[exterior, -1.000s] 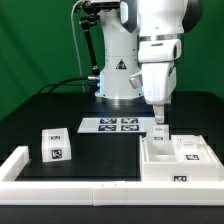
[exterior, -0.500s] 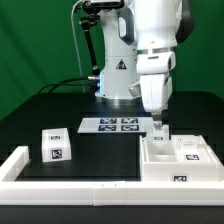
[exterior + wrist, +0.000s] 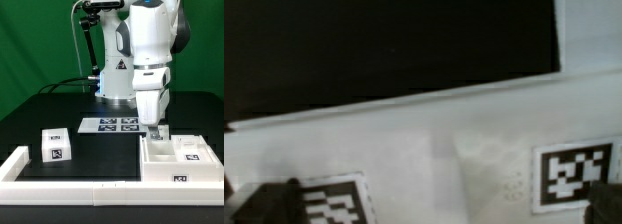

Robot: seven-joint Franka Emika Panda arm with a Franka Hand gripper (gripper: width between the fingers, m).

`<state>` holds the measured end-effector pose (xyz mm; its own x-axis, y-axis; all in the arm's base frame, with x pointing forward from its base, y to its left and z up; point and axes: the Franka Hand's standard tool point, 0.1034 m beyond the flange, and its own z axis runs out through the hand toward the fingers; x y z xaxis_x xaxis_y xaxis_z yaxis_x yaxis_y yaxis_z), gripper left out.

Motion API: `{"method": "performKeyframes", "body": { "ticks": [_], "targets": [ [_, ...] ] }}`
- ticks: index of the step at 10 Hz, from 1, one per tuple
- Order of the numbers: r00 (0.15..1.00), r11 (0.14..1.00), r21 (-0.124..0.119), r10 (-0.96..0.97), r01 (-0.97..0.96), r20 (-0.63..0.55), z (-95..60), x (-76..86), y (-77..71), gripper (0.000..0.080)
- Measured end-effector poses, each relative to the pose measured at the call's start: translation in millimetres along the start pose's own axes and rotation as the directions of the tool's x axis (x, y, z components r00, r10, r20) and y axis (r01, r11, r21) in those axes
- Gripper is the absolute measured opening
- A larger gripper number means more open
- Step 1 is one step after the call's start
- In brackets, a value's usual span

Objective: Assemble cabinet

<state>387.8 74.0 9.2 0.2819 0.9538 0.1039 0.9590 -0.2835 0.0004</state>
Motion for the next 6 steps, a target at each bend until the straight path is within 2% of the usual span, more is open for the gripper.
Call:
{"method": "performKeyframes", "body": {
  "ticks": [1, 2, 3, 4, 5, 6],
  "targets": [
    [1.0, 1.0, 0.0, 0.0, 0.0, 0.0, 0.0, 0.2, 0.2, 0.0797],
    [1.0, 1.0, 0.001, 0.0, 0.0, 0.0, 0.3, 0.1, 0.0, 0.0697],
    [1.0, 1.0, 0.002, 0.0, 0.0, 0.0, 0.5, 0.0, -0.2, 0.0697],
    [1.0, 1.0, 0.002, 0.0, 0.0, 0.0, 0.7, 0.0, -0.3, 0.0516],
    [1.0, 1.0, 0.002, 0.0, 0.0, 0.0, 0.7, 0.1, -0.2, 0.0379],
    [1.0, 1.0, 0.001, -0.001, 0.001, 0.0, 0.6, 0.2, 0.0, 0.0379]
  ]
}}
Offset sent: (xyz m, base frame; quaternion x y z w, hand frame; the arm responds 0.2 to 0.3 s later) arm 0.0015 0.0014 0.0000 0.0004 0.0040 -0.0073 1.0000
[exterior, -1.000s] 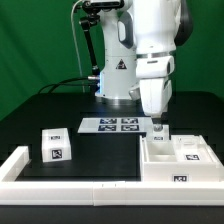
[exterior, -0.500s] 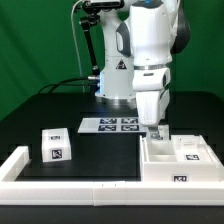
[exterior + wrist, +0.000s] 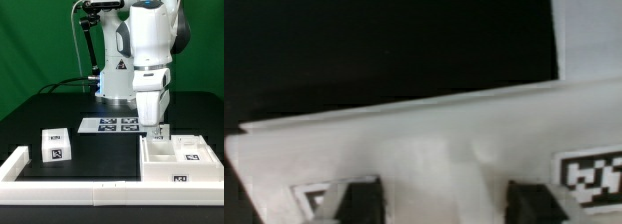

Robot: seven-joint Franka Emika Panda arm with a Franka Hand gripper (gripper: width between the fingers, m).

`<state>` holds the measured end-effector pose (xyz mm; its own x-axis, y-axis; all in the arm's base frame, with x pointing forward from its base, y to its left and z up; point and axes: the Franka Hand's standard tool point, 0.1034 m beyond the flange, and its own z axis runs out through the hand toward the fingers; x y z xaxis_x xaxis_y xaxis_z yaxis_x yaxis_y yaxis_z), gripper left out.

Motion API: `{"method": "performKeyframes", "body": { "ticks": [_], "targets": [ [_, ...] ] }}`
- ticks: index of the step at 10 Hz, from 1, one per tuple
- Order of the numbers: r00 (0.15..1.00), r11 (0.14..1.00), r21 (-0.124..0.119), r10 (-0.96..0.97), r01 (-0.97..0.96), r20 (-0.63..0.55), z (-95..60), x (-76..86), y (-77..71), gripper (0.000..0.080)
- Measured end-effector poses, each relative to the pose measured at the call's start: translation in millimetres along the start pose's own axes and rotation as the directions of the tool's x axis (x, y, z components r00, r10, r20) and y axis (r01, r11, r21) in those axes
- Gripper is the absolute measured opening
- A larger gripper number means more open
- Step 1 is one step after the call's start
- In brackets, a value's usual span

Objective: Assemble cabinet

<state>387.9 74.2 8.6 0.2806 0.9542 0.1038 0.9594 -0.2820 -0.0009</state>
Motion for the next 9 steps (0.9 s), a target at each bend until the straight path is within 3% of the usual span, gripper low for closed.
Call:
{"method": "performKeyframes", "body": {
  "ticks": [1, 2, 7, 9],
  "targets": [
    [1.0, 1.0, 0.0, 0.001, -0.001, 0.0, 0.0, -0.1, 0.0, 0.0192],
    [1.0, 1.0, 0.0, 0.001, -0.001, 0.0, 0.0, -0.1, 0.0, 0.0068],
    [1.0, 1.0, 0.006, -0.001, 0.001, 0.006, -1.4, -0.3, 0.1, 0.0068],
    [0.999, 1.0, 0.015, -0.011, 0.011, 0.036, -18.8, 1.3, 6.2, 0.0068]
  ]
}}
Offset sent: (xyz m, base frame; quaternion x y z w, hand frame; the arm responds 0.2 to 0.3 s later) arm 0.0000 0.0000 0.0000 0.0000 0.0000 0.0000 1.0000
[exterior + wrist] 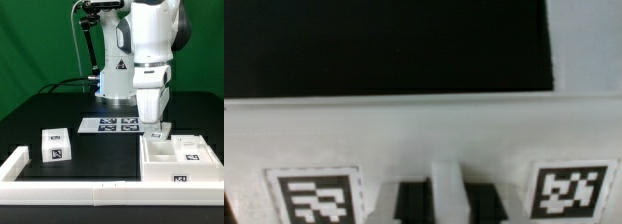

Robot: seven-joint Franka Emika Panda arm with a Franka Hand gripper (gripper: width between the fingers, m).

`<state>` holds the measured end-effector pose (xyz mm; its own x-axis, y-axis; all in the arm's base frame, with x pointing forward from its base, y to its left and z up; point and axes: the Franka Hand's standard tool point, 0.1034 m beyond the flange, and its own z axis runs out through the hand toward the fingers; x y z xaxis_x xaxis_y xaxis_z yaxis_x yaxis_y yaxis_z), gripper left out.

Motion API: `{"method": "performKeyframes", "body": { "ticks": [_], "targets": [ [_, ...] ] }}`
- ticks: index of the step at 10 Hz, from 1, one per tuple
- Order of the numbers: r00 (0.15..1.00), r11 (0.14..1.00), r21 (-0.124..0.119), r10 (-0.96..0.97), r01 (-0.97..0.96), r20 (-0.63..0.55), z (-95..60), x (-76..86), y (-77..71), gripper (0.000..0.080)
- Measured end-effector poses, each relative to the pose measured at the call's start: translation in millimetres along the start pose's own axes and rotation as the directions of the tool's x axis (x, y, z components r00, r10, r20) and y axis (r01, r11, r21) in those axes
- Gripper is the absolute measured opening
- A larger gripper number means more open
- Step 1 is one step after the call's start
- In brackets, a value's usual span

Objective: Assemble cabinet

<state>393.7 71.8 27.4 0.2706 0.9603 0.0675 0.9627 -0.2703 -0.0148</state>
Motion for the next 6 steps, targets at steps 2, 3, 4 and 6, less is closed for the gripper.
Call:
{"method": "performKeyframes", "body": {
  "ticks": [2, 3, 4, 6],
  "targets": [
    [1.0, 1.0, -0.004, -0.009, 0.009, 0.016, -13.8, 1.6, 6.3, 0.0068],
    [0.999, 1.0, 0.006, -0.013, 0.013, 0.032, -20.0, 0.6, 10.1, 0.0068],
    [0.997, 0.997, 0.007, -0.075, 0.075, 0.035, -24.2, -2.5, 17.9, 0.0068],
    [0.996, 0.997, 0.011, -0.08, 0.08, 0.032, -24.2, -8.5, 23.8, 0.0069]
  ]
}}
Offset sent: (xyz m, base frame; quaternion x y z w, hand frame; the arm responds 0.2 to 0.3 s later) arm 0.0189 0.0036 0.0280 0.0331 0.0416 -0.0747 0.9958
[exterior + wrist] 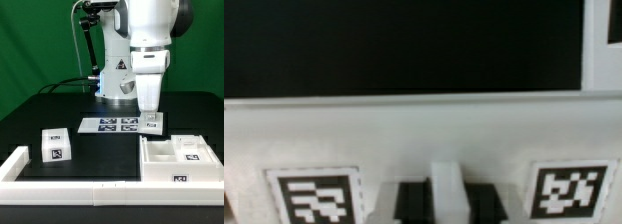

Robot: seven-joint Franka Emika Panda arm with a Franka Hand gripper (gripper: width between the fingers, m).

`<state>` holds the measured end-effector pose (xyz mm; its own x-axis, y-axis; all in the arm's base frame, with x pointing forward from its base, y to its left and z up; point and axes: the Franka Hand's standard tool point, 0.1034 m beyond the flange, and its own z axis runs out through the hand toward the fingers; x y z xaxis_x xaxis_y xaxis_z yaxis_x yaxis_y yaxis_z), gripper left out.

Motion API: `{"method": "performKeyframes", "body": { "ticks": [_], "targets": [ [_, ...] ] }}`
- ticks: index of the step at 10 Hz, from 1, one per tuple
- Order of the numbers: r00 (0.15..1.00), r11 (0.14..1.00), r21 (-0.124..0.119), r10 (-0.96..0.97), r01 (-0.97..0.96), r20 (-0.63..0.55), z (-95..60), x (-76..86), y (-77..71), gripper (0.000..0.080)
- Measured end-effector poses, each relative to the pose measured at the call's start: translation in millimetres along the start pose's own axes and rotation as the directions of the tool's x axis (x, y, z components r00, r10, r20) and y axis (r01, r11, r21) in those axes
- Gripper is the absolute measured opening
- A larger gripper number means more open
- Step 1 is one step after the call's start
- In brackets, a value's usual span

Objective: Assemble cabinet

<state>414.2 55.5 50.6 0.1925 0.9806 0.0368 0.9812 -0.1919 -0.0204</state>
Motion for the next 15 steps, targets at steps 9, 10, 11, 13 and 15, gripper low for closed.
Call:
{"method": "performKeyframes", "body": {
  "ticks": [9, 10, 11, 13, 15],
  "targets": [
    [0.997, 0.997, -0.01, -0.076, 0.076, -0.001, -2.4, 9.5, 6.4, 0.0069],
    [0.997, 0.997, -0.007, -0.074, 0.074, 0.0, -2.2, 8.8, 6.3, 0.007],
    [0.997, 0.997, -0.024, -0.071, 0.071, -0.007, -2.8, 10.0, 7.9, 0.007],
    [0.998, 0.996, -0.068, -0.063, 0.061, -0.03, -1.9, 14.0, 7.6, 0.007],
    [0.998, 0.997, -0.063, -0.055, 0.053, -0.029, -1.8, 12.5, 16.1, 0.007]
  ]
}}
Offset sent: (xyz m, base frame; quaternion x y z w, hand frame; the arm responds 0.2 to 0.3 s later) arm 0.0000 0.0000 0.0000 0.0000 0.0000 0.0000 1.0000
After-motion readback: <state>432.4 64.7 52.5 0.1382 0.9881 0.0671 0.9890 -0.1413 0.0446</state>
